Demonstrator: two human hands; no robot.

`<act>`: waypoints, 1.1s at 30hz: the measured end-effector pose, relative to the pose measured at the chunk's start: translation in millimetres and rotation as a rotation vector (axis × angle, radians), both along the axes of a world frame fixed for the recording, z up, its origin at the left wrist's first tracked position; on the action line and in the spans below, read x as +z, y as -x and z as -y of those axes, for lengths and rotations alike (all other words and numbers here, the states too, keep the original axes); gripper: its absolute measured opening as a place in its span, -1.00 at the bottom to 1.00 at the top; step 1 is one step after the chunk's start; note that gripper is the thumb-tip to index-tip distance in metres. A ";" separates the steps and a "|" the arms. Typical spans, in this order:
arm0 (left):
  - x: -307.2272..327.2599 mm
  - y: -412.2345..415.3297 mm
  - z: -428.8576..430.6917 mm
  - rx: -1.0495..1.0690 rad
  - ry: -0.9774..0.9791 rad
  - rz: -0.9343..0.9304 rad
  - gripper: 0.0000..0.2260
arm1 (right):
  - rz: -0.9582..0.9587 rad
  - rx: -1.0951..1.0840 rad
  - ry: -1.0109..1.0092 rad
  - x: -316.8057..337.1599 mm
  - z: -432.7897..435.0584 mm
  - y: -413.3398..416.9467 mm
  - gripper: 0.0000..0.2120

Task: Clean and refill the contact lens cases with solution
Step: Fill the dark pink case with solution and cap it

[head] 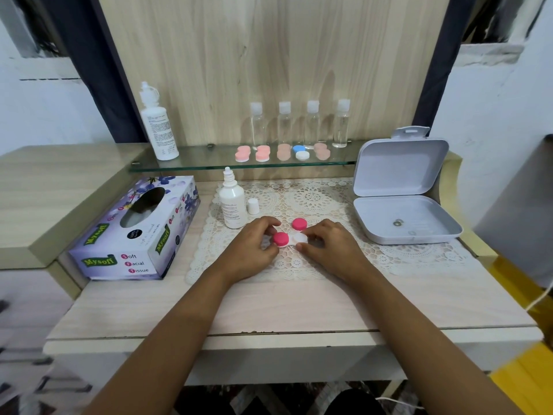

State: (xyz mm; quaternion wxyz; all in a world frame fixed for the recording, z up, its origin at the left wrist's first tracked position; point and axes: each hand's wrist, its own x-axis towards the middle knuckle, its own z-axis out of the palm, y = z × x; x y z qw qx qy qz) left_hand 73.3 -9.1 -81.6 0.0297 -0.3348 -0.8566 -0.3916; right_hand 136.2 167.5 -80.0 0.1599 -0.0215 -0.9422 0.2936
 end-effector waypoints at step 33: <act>2.7 3.2 -2.4 0.026 0.034 -0.063 -0.78 | 0.003 0.013 -0.048 -0.1 -1.0 0.6 -0.72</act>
